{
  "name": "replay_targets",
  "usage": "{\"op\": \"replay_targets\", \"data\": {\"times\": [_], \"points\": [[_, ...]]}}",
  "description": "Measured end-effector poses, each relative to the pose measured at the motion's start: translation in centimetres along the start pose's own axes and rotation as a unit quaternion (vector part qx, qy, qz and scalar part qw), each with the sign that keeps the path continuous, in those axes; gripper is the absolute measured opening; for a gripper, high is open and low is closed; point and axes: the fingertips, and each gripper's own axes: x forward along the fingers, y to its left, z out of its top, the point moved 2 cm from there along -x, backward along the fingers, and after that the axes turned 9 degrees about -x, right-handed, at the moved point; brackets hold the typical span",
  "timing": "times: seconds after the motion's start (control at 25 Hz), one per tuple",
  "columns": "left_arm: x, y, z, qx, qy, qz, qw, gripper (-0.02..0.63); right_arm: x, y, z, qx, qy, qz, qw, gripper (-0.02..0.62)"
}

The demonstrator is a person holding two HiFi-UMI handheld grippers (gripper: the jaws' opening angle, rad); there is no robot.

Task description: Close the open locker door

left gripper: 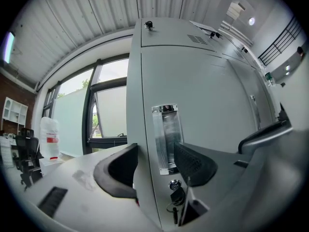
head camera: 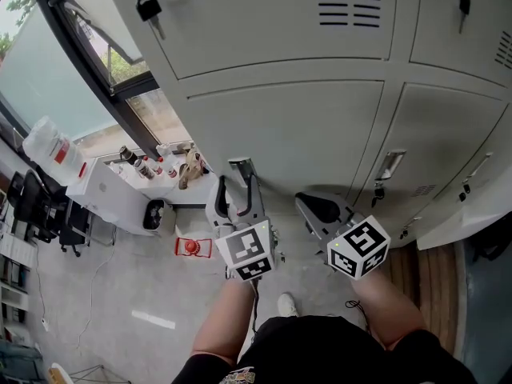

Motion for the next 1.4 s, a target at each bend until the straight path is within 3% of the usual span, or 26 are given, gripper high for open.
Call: {"op": "replay_targets", "data": {"times": [0.12, 0.84, 1.4], "points": [[0.0, 0.0, 0.0, -0.001, -0.007, 0.017, 0.9998, 0.218, 0.1, 0.1, -0.1, 0.001, 0.001, 0.000, 1.000, 0.053], [-0.2, -0.2, -0.1, 0.008, -0.001, 0.000, 1.0000, 0.230, 0.0, 0.1, -0.2, 0.007, 0.003, 0.008, 1.000, 0.054], [-5.1, -1.6, -0.2, 0.012, 0.007, 0.012, 0.9998, 0.236, -2.8, 2.3, 0.0, 0.001, -0.002, 0.043, 0.999, 0.054]]}}
